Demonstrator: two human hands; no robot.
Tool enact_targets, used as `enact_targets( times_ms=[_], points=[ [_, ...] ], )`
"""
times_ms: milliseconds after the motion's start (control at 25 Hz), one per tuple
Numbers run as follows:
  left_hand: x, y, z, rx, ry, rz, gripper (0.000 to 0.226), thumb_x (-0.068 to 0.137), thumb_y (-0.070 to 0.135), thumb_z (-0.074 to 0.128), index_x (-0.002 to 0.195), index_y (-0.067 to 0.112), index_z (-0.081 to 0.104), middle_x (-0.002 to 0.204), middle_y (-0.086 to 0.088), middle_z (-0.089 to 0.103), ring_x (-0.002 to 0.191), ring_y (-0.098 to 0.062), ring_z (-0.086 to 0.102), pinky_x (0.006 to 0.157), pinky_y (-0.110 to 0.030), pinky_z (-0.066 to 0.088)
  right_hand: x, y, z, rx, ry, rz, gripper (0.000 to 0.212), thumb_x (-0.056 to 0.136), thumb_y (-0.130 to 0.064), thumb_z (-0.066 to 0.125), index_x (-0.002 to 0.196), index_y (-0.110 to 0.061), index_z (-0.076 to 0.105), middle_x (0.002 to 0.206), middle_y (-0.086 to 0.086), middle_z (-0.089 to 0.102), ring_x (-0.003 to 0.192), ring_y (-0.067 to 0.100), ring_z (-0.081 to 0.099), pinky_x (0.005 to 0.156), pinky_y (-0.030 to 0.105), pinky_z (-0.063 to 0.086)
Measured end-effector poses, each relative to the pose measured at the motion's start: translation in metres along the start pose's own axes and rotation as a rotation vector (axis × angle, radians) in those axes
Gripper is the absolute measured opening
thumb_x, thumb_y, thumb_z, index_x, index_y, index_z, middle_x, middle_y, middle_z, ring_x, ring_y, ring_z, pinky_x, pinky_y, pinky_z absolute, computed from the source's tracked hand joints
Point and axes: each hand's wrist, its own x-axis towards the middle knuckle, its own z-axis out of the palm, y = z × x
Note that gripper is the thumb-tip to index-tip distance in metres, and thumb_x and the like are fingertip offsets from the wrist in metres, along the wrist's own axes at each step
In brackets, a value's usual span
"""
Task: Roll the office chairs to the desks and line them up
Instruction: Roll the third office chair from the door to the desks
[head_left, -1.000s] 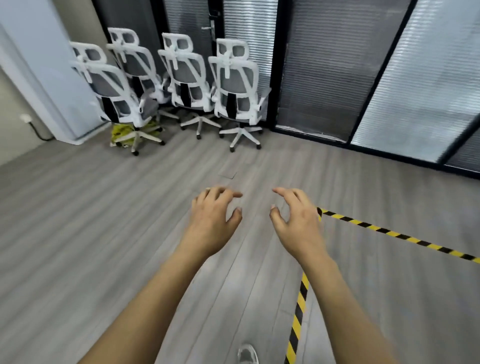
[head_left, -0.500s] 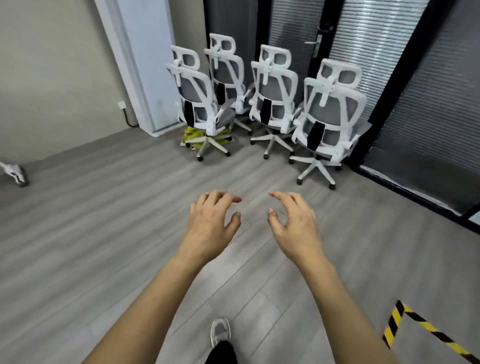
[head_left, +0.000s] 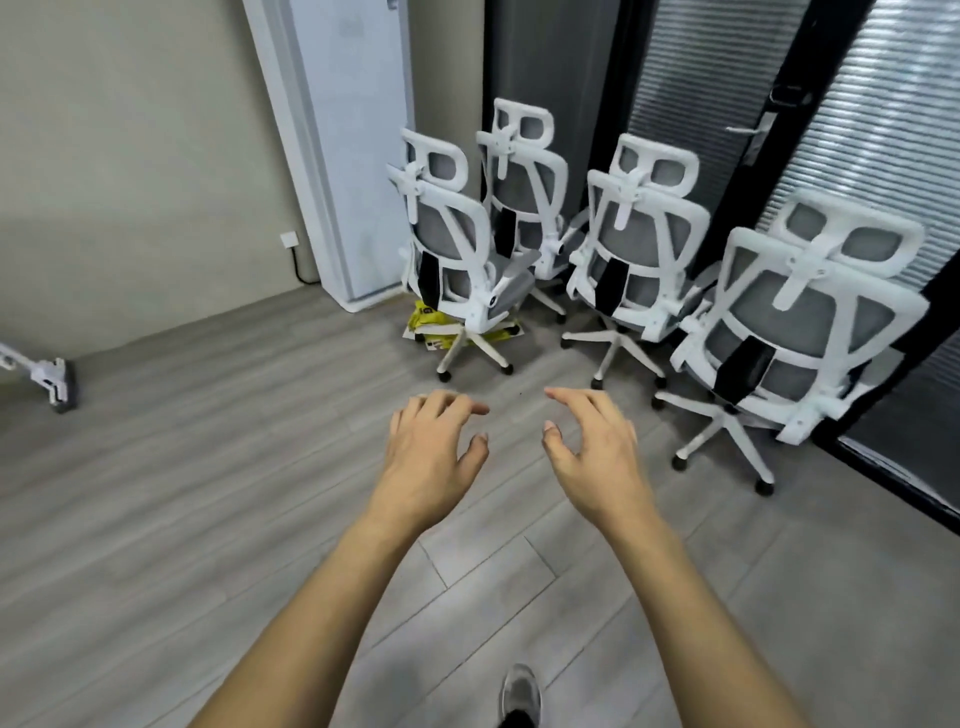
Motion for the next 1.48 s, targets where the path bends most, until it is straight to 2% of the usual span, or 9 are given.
enact_targets(
  times_ms=[200,560,760,880,1160,1320,1400,1480],
  points=[
    [0.169,-0.090,0.032,0.047,-0.008,-0.077,0.027,0.097,0.037,0.051,0.123,0.034,0.057,0.125,0.009,0.054,0.117,-0.017,0.042,0.095,-0.034,0.033,0.191,0.041,0.082,0.082,-0.005,-0.040,0.042,0.090,-0.040,0.050,0.131,-0.032,0.059,0.124,-0.011,0.055,0.116,0.015,0.054,0.100,0.036,0.039],
    [0.427,-0.266,0.044,0.098,0.017,-0.199,0.027,0.097,0.037,0.050,0.124,0.035,0.057,0.125,0.012,0.055,0.115,-0.016,0.044,0.093,-0.033,0.033,0.511,0.049,0.222,0.146,-0.060,-0.119,0.037,0.091,-0.024,0.064,0.127,-0.028,0.062,0.120,-0.008,0.058,0.113,0.017,0.055,0.100,0.041,0.042],
    [0.576,-0.394,0.054,0.061,-0.007,-0.213,0.028,0.098,0.035,0.050,0.125,0.036,0.056,0.124,0.012,0.056,0.115,-0.014,0.043,0.094,-0.031,0.031,0.668,0.055,0.313,0.148,-0.051,-0.047,0.034,0.093,-0.024,0.062,0.127,-0.029,0.063,0.120,-0.014,0.057,0.109,0.008,0.053,0.101,0.043,0.045],
    [0.669,-0.460,0.061,0.049,-0.049,-0.170,0.027,0.097,0.034,0.050,0.124,0.035,0.057,0.123,0.011,0.057,0.113,-0.015,0.045,0.092,-0.033,0.033,0.759,0.054,0.359,0.133,-0.042,0.014,0.035,0.093,-0.026,0.060,0.127,-0.032,0.062,0.122,-0.013,0.056,0.112,0.012,0.055,0.102,0.045,0.045],
    [0.862,-0.557,0.093,0.050,-0.126,-0.036,0.035,0.093,0.039,0.044,0.125,0.031,0.059,0.125,0.007,0.059,0.118,-0.021,0.048,0.101,-0.041,0.036,0.902,0.089,0.438,0.047,0.013,0.147,0.036,0.094,-0.025,0.061,0.130,-0.029,0.062,0.125,-0.009,0.057,0.116,0.014,0.054,0.102,0.039,0.044],
    [0.950,-0.613,0.132,0.051,-0.190,-0.021,0.034,0.099,0.037,0.048,0.132,0.030,0.055,0.133,0.004,0.055,0.124,-0.024,0.048,0.105,-0.041,0.037,0.961,0.131,0.479,-0.031,0.049,0.296,0.035,0.094,-0.030,0.062,0.128,-0.026,0.063,0.124,-0.002,0.059,0.115,0.022,0.055,0.101,0.043,0.044],
    [0.984,-0.639,0.152,0.061,-0.247,0.015,0.036,0.100,0.042,0.044,0.135,0.036,0.049,0.138,0.005,0.049,0.126,-0.023,0.047,0.107,-0.042,0.037,0.980,0.150,0.500,-0.065,0.048,0.365,0.034,0.092,-0.037,0.063,0.124,-0.026,0.065,0.121,-0.001,0.061,0.112,0.025,0.058,0.099,0.045,0.046],
    [1.012,-0.666,0.170,0.059,-0.283,0.043,0.037,0.101,0.044,0.042,0.138,0.039,0.047,0.141,0.004,0.047,0.127,-0.024,0.045,0.108,-0.042,0.036,0.986,0.163,0.518,-0.117,0.016,0.428,0.038,0.089,-0.053,0.057,0.115,-0.027,0.067,0.111,-0.002,0.064,0.105,0.025,0.060,0.094,0.046,0.048]
  ],
)
